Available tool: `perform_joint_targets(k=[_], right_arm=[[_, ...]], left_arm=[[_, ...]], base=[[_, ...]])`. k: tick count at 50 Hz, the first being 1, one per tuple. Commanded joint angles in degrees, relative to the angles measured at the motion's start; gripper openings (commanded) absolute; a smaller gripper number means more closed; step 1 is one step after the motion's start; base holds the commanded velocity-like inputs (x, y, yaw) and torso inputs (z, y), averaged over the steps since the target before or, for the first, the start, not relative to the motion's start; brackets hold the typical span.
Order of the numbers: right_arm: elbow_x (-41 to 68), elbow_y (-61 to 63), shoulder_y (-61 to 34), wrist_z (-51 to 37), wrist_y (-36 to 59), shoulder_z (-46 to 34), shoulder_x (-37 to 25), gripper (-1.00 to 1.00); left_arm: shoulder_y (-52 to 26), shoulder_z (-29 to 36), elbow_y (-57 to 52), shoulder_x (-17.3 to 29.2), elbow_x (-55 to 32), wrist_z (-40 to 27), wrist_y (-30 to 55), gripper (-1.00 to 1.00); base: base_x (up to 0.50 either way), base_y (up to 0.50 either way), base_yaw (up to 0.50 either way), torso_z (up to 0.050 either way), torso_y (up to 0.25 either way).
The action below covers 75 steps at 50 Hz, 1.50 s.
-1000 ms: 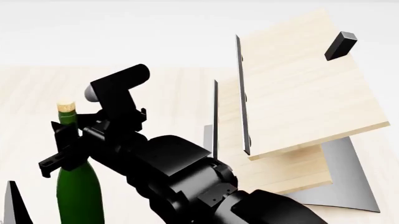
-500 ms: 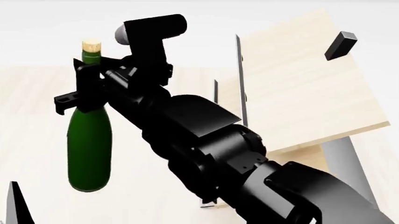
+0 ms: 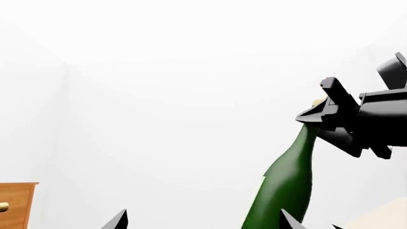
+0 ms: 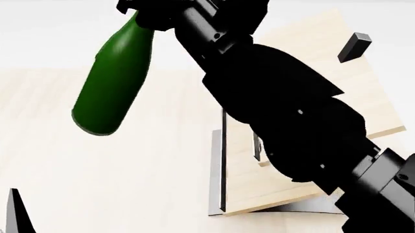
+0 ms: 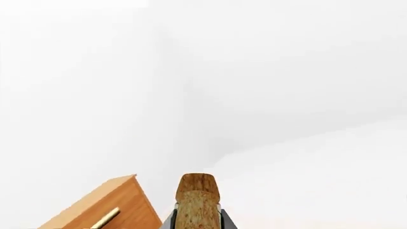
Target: Put the wine bottle on the wine rack.
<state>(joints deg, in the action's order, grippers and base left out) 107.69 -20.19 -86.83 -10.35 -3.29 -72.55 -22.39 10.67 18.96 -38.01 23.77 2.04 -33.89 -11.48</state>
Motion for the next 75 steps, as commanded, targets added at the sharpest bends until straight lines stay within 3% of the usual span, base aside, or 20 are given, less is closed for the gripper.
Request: perform_joint_targets(k=[1, 19, 38, 60, 75], right_arm=[[5.68, 3.75, -1.36, -4.98, 0.49, 6.85, -7.37, -1.00], [11.12, -1.88, -1.16, -6.91, -1.08, 12.12, -15.81, -1.00], [17.69, -10.08, 2.47, -6.74, -2.90, 16.23, -16.90, -1.00], [29.11, -30.31, 1.80, 1.71, 13.04, 18.84, -15.20, -1.00], [27.81, -17.33, 6.31, -4.05, 6.60, 20.03, -20.93, -1.00]], left_arm=[[0.12, 0.12, -0.24, 0.16, 0.00, -0.14, -0.02, 1.00], [-0.01, 0.47, -0.89, 0.22, 0.21, -0.28, 0.67, 1.00], [-0.01, 0.29, -0.95, 0.53, 0.09, -0.62, 0.70, 1.00], [-0.21, 0.91, -0.65, 0.56, 0.36, -0.73, 0.63, 1.00], [-0.30, 1.41, -0.65, 0.56, 0.67, -0.77, 0.78, 1.00]], base=[[0.00, 0.00, 0.00, 0.000, 0.000], [0.00, 0.00, 0.00, 0.000, 0.001], [0.00, 0.00, 0.00, 0.000, 0.001], [0.00, 0.00, 0.00, 0.000, 0.001], [0.00, 0.00, 0.00, 0.000, 0.001]])
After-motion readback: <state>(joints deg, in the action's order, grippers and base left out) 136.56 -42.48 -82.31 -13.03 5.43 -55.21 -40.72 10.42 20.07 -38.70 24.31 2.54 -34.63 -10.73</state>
